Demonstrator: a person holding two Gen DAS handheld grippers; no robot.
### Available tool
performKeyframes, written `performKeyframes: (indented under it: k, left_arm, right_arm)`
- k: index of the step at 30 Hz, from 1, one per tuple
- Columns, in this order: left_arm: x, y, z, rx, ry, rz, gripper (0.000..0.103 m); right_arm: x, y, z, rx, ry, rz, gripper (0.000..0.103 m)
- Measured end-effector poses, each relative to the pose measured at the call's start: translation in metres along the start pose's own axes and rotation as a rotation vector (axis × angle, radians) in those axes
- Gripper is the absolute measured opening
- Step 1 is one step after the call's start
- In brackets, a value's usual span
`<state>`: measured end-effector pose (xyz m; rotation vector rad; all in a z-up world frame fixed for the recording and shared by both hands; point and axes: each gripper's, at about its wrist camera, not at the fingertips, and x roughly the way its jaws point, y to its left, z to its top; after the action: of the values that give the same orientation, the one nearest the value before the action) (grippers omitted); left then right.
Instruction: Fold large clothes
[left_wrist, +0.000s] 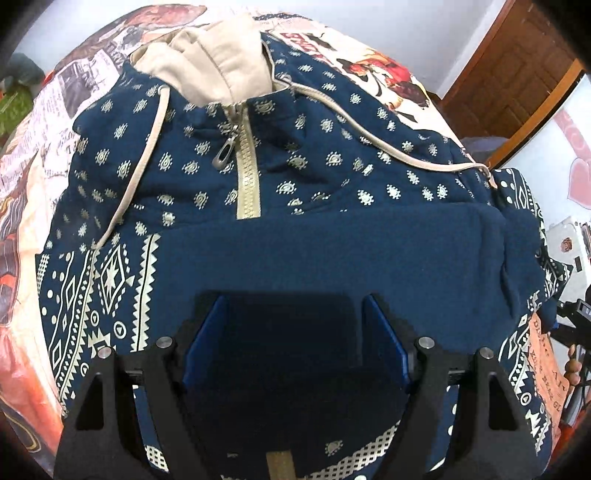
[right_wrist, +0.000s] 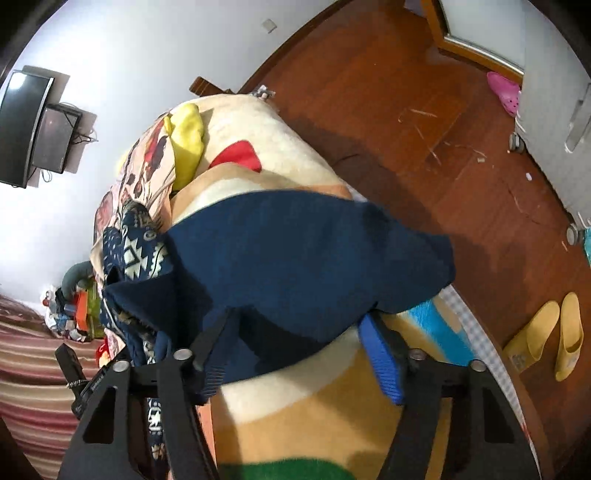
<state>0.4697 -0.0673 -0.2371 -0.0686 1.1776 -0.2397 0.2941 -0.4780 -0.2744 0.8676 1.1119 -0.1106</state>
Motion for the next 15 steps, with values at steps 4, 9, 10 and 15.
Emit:
performKeyframes:
  k: [4,9,10,15]
  left_arm:
    - [0.000,-0.002,0.000,0.012,-0.006,0.006,0.076]
    - [0.001,-0.005,0.005,0.014,-0.005,0.006,0.076]
    - [-0.002,-0.005,0.005,0.018,-0.011,0.008,0.076]
    - [-0.031,-0.008,0.003,0.063,-0.080,0.040,0.076]
  right_arm:
    - [0.003,0.000,0.009,-0.012,-0.027,-0.016,0.027]
    - [0.002,0.012,0.016,-0.065,-0.071,-0.042,0.009]
    - [0.000,0.017,0.017,-0.082,-0.084,-0.045,0.008]
    - [-0.032,0.059,0.020,-0.204,-0.199,-0.037,0.006]
